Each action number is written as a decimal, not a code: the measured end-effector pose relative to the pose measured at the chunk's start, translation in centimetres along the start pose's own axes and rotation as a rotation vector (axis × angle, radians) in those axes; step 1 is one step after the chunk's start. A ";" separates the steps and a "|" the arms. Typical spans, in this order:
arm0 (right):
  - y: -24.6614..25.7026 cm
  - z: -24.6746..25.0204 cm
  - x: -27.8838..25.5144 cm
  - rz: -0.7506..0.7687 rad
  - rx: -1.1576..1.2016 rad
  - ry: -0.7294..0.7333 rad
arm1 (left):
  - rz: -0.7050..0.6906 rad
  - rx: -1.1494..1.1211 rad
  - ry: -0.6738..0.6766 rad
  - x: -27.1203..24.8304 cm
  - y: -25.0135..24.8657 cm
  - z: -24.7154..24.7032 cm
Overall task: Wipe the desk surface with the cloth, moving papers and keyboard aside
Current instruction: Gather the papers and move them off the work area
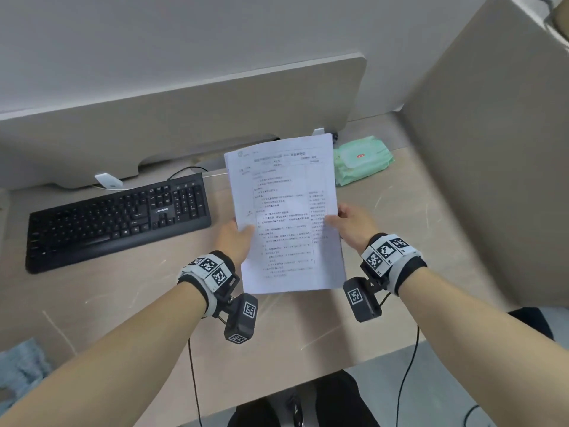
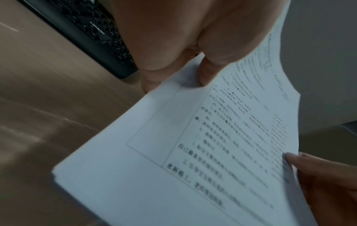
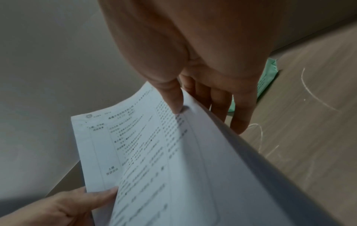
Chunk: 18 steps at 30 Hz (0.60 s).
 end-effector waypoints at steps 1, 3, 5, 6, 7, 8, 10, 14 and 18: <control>0.1 0.1 -0.1 -0.014 0.001 0.029 | 0.004 0.014 0.005 0.2 -0.1 -0.1; 0.0 0.5 -0.3 -0.053 0.033 0.091 | 0.019 0.036 0.025 0.7 -0.6 -0.3; -0.2 1.4 -0.2 -0.116 0.119 0.108 | 0.012 0.058 0.041 1.6 -1.5 -0.8; -0.6 2.1 0.0 -0.156 0.177 0.080 | -0.004 0.061 0.060 2.1 -2.2 -1.1; -0.9 2.8 0.1 -0.190 0.243 0.047 | -0.022 0.052 0.079 2.6 -2.9 -1.3; -1.5 3.8 0.7 -0.222 0.319 0.015 | -0.036 0.036 0.097 3.3 -3.9 -1.9; -2.8 6.2 2.2 -0.281 0.471 -0.027 | -0.039 0.011 0.120 4.9 -5.6 -3.4; -5.7 10.9 6.0 -0.373 0.709 -0.179 | 0.002 -0.038 0.150 7.7 -8.3 -6.6; -8.6 14.7 8.9 -0.455 0.836 -0.321 | 0.091 -0.160 0.152 10.5 -10.3 -10.4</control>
Point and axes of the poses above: each hand's wrist, its own x-axis towards the middle knuckle, its own z-axis out of the back of the hand, y = z × x, the point moved 2 cm from there along x, towards the middle knuckle, and after that the axes turned 5 degrees about y, right-handed, at the moved point
